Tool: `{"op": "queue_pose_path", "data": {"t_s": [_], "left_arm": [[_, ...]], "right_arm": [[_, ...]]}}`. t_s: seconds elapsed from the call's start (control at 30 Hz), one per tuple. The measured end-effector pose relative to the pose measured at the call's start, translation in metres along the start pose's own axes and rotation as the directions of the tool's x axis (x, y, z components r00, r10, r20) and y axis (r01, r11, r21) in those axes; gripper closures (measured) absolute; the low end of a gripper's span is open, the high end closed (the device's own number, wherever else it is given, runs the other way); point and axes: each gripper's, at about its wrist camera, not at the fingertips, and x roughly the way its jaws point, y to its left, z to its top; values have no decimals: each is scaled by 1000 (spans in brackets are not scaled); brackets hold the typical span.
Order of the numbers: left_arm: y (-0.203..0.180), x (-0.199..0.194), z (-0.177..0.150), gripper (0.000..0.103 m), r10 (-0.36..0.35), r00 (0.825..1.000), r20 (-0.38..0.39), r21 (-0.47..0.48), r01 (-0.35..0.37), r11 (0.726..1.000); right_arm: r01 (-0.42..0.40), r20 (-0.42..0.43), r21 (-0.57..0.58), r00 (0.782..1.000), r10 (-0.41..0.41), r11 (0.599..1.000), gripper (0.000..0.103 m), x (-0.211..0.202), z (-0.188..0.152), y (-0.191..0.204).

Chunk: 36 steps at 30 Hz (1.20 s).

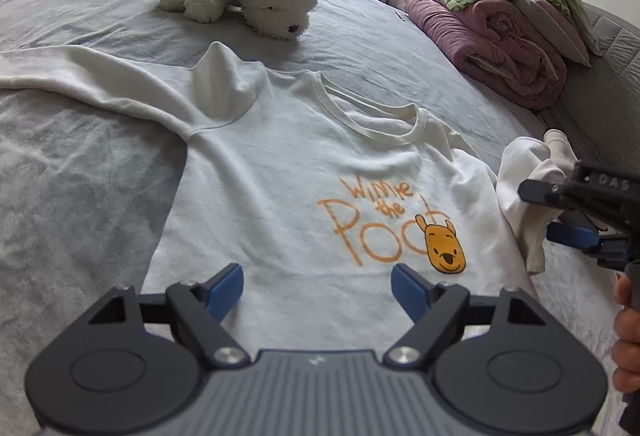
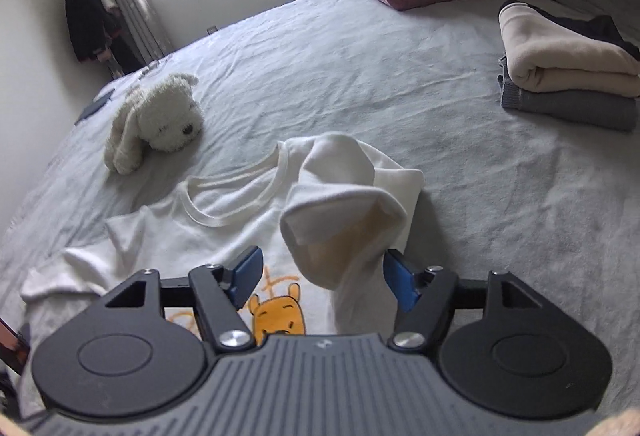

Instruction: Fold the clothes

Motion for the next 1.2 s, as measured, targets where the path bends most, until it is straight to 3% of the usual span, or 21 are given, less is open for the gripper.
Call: {"op": "queue_pose_path", "data": {"t_s": [0.1,0.13,0.17,0.2,0.23,0.27,0.4,0.73,0.87,1.03,1.1,1.13,1.17,1.2], "left_arm": [[-3,2,-3,21,5,1000,-1,20,-5,1000],[-3,2,-3,21,7,1000,-2,25,-7,1000],[-3,3,-3,21,7,1000,-3,24,-7,1000],[-3,3,-3,21,7,1000,-4,23,-7,1000],[-3,3,-3,21,6,1000,-5,21,-6,1000],[-2,4,-3,21,5,1000,-6,17,-5,1000],[-2,5,-3,21,5,1000,-9,13,-5,1000],[-4,7,-4,21,15,1000,-9,38,-14,999],[-5,9,-4,21,20,1000,-8,46,-19,999],[-5,10,-3,21,21,1000,-7,52,-21,998],[-4,10,-3,21,21,1000,-8,53,-21,998],[-5,10,-3,21,21,1000,-8,53,-20,998],[-5,9,-3,21,21,1000,-8,53,-20,998],[-5,9,-3,21,20,1000,-8,53,-20,998]], "right_arm": [[64,31,6,997,-64,998,33,18,-6,-10],[61,46,37,997,-62,997,41,20,-5,-19],[54,63,72,996,-58,996,59,21,-3,-27],[52,74,96,996,-59,994,69,20,0,-33],[51,83,117,995,-60,992,85,18,3,-39],[61,93,124,993,-73,990,90,17,7,-44],[136,145,127,977,-154,982,92,8,24,-59],[294,276,101,909,-311,950,92,-8,79,-99],[322,257,85,907,-333,943,92,5,93,-110],[314,196,56,927,-319,948,90,23,89,-116],[310,167,51,935,-314,949,87,27,86,-116],[310,156,57,936,-315,949,80,27,84,-117],[307,155,65,937,-314,949,71,25,83,-118],[303,157,74,937,-311,950,53,22,81,-119]]}}
